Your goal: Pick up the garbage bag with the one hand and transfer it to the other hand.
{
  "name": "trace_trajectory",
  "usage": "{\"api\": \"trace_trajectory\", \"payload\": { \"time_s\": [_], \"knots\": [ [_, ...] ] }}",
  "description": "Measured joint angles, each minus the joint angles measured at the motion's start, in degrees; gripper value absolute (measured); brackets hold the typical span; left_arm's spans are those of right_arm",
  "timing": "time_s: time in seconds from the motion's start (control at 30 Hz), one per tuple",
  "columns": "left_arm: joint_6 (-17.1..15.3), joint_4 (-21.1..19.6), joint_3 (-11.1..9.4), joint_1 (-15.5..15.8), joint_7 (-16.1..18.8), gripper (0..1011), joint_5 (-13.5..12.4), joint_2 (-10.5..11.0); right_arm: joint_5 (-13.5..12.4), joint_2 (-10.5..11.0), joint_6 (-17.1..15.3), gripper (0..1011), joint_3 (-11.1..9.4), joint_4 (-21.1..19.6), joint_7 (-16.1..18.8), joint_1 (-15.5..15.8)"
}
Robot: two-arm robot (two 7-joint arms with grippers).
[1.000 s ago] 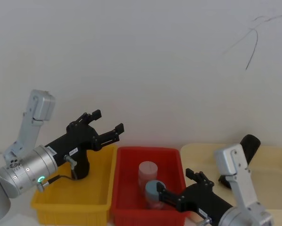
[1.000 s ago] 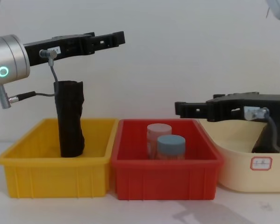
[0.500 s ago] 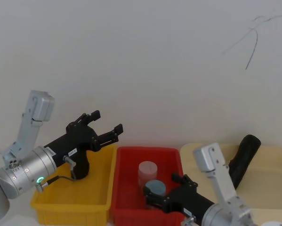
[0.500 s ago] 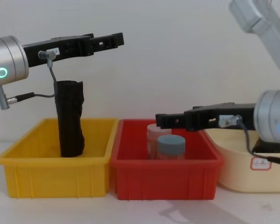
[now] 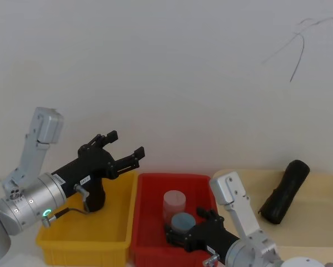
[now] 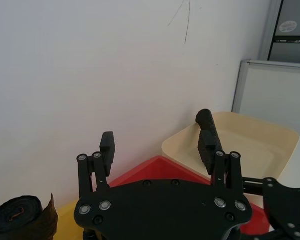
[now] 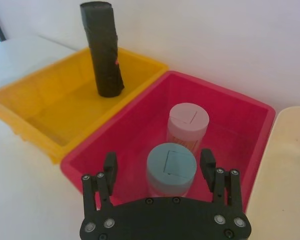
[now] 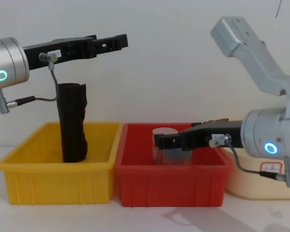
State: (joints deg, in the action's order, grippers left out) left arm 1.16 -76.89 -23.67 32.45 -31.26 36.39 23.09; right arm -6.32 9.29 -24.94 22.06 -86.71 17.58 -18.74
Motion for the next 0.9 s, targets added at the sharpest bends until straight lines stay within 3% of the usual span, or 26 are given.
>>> {"api": "trace_trajectory", "payload": {
  "time_s": [0.47,0.9],
  "knots": [
    [0.0,0.0,0.0,0.0,0.0,1000,0.0,0.0,1.9,-2.0,1.4,1000,0.0,6.5,-2.3,-3.2],
    [0.0,0.0,0.0,0.0,0.0,1000,0.0,0.0,2.8,-3.0,1.2,999,-0.1,10.0,-2.9,-4.9]
  ]
}}
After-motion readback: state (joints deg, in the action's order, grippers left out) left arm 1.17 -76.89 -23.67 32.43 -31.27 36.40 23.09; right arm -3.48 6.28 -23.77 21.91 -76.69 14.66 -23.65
